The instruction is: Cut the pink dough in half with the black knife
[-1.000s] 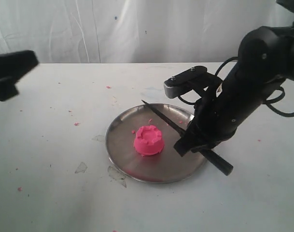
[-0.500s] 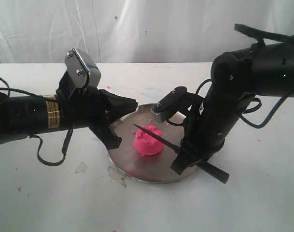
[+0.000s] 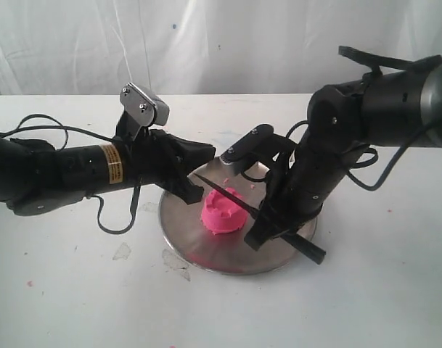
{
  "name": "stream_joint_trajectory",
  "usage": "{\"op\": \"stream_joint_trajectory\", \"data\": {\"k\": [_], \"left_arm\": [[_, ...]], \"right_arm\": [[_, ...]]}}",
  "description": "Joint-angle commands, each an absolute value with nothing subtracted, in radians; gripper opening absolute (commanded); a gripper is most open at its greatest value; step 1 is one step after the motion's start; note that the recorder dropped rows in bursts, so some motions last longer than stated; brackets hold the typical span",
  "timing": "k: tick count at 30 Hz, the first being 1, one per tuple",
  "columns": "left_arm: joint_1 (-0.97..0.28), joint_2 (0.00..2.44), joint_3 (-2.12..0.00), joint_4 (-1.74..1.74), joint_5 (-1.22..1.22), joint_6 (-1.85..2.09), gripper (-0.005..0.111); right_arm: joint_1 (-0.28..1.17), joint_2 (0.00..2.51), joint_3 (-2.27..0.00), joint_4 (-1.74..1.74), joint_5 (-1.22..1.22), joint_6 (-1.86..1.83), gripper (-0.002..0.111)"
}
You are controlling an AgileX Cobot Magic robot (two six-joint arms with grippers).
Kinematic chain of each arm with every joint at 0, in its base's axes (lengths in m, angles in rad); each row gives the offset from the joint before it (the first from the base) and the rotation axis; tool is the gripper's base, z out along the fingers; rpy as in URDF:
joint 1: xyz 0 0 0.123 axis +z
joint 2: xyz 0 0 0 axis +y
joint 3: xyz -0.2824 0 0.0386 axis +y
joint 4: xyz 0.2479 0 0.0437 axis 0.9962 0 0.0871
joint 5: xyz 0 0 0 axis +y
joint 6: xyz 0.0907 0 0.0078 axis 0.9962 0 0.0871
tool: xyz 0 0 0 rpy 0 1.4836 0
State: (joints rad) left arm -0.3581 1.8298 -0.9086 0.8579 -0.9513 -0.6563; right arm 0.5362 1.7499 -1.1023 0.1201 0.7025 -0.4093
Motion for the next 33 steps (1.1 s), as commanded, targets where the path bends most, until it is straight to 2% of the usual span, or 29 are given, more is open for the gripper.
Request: {"op": "stream_joint_trajectory", "data": {"k": [1, 15, 33], "left_arm": [[-0.360, 1.833, -0.941, 0.881, -0.958, -0.653, 0.000], [-0.362, 1.939, -0.965, 0.847, -1.025, -0.654, 0.000], [-0.362, 2.002, -1.025, 0.846, -0.985, -0.584, 0.000]], "right_arm": [[0.503, 1.795, -1.175, 0.186, 0.777, -0.416, 0.000], [0.498, 1.860, -1.222, 0.185, 0.785, -0.416, 0.000], [0.498, 1.877, -1.220, 0.185, 0.778, -0.416, 0.000]]}}
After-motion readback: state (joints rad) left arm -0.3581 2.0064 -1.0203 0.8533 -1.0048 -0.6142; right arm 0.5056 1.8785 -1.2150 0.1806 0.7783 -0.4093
